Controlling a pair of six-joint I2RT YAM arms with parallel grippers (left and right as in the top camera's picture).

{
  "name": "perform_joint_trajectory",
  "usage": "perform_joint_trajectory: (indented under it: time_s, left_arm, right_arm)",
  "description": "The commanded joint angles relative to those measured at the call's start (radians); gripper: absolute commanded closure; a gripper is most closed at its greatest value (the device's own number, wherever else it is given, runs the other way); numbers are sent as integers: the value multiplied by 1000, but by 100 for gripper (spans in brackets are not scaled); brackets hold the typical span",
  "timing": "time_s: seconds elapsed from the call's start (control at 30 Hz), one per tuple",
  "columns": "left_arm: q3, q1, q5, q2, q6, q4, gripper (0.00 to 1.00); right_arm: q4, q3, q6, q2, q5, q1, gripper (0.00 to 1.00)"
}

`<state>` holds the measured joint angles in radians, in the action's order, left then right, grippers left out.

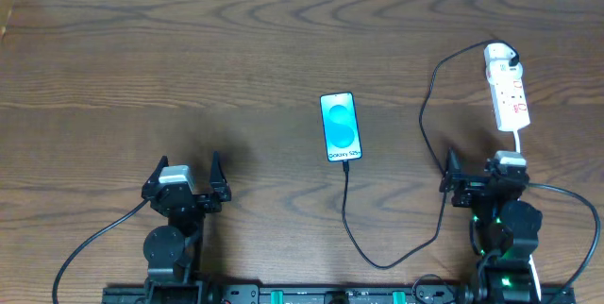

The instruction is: Plug charger to phone and switch on socket

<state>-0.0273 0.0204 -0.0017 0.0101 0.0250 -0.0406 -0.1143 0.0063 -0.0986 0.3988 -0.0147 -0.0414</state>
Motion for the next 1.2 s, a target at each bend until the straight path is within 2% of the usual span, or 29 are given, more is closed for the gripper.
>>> perform_joint_trajectory:
  time_s: [0.0, 0.2, 0.43, 0.73, 0.9, 1.17]
  left_arm:
    - [23, -5, -6, -6, -6, -33, 7]
    - [23, -5, -6, -6, -6, -33, 7]
    - [23, -5, -6, -6, -6, -33, 7]
    - [23, -5, -6, -6, -6, -33, 7]
    - [23, -5, -6, -6, -6, -33, 7]
    - [23, -5, -6, -6, -6, -33, 7]
  right_arm:
    - [41, -1, -1, -79, 80, 20, 1]
    - [184, -1, 3, -237, 95, 22, 1]
    - [182, -1, 76, -399, 95, 22, 1]
    - [183, -1, 79, -394, 100, 21, 1]
    - [191, -1, 197, -394, 6, 22, 1]
    - [192, -1, 197, -394, 23, 14, 1]
